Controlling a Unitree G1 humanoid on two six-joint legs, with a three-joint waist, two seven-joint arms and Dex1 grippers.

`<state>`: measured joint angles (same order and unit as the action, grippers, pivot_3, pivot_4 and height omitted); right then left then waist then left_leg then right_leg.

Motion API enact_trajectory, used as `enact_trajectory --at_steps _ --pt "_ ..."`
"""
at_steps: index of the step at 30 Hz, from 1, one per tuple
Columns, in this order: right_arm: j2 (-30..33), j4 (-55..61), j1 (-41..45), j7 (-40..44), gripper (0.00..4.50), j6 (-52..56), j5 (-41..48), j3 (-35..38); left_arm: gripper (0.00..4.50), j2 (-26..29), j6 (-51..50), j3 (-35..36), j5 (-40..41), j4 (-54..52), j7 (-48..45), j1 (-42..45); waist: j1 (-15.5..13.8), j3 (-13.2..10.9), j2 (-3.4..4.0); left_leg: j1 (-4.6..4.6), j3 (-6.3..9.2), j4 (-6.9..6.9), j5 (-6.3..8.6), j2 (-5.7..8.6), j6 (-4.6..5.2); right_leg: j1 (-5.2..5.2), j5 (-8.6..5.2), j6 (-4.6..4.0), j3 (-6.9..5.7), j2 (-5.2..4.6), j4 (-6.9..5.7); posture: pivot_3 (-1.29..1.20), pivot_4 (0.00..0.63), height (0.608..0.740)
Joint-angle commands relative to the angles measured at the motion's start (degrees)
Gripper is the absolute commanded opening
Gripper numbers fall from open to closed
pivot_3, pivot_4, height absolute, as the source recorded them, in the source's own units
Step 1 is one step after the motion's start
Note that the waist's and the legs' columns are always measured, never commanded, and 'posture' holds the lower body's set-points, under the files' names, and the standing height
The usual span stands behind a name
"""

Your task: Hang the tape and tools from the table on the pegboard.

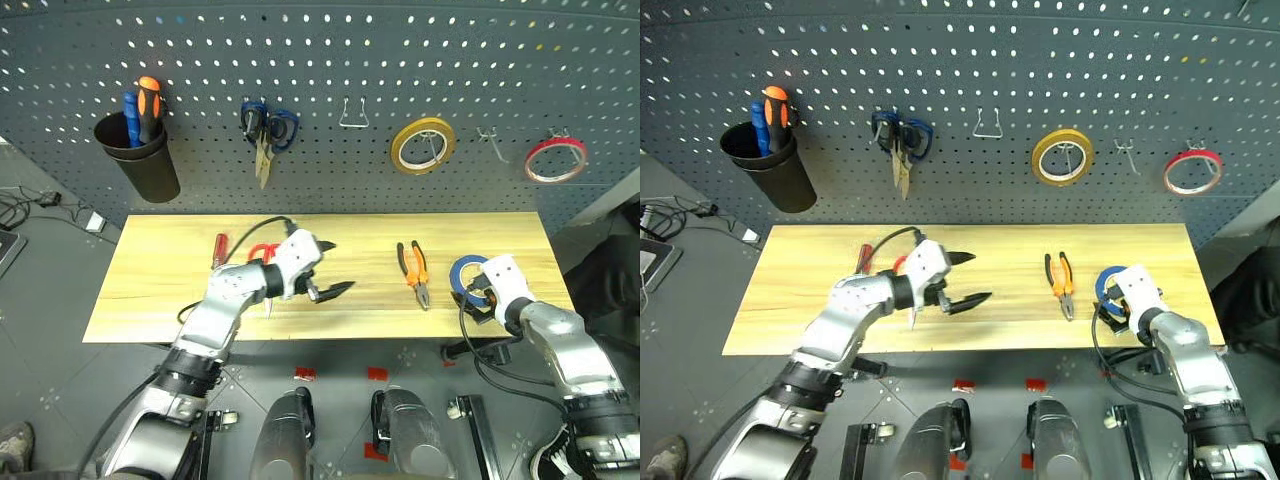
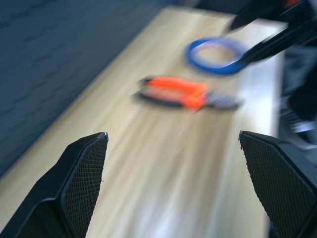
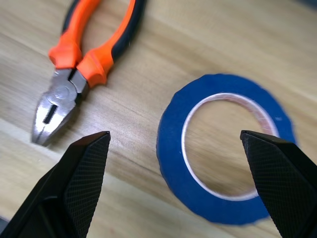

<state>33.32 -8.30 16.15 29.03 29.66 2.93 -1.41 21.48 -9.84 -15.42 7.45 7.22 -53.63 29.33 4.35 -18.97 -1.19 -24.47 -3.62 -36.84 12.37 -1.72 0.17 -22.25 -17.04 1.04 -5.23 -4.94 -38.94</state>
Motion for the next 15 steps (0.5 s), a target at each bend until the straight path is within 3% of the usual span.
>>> enact_trajectory --at_steps 1,6,7,9,15 --pt "2.1 -3.8 2.3 2.6 4.5 1.1 -1.3 -0.9 4.47 -1.1 -0.3 -0.9 0.9 -1.6 -1.6 0.8 0.4 -0.8 -0.01 -0.01 0.0 0.0 0.0 0.0 0.0 0.0 -0.02 0.03 -0.01 0.0 0.01 -0.27 0.418 0.74" --pt "4.4 -11.8 7.2 7.5 4.5 1.8 -2.8 -4.1 4.47 -2.5 -0.1 -1.6 0.4 -1.1 -2.0 2.0 0.9 -2.2 0.02 -0.02 -0.02 0.0 -0.02 -0.01 -0.03 -0.01 -0.04 0.07 -0.05 -0.03 0.02 -0.28 0.418 0.74" --pt "4.7 -13.1 8.0 8.5 4.32 1.5 -3.2 -4.7 4.49 -2.8 -0.1 -1.5 0.5 -0.9 -1.9 2.3 1.0 -2.3 -0.01 -0.02 -0.04 0.0 -0.03 -0.01 -0.04 -0.01 -0.04 0.07 -0.04 -0.03 0.02 -0.28 0.413 0.74" --pt "5.2 -15.0 9.2 10.2 3.93 0.5 -4.1 -6.2 4.5 -3.3 0.2 -1.3 0.5 -0.5 -1.8 2.7 1.0 -2.4 -0.1 -0.02 -0.02 0.0 -0.02 -0.02 -0.04 0.0 -0.05 0.08 -0.1 -0.03 0.02 -0.28 0.406 0.74" --pt "4.8 -18.3 11.1 11.7 1.89 -3.9 -7.4 -9.8 4.5 -4.4 2.8 -0.5 0.5 0.5 -1.0 2.8 1.0 -2.4 -0.14 -0.01 -0.05 -0.1 -0.04 -0.01 -0.07 0.04 0.03 0.23 -0.1 -0.07 0.01 -0.29 0.381 0.74"
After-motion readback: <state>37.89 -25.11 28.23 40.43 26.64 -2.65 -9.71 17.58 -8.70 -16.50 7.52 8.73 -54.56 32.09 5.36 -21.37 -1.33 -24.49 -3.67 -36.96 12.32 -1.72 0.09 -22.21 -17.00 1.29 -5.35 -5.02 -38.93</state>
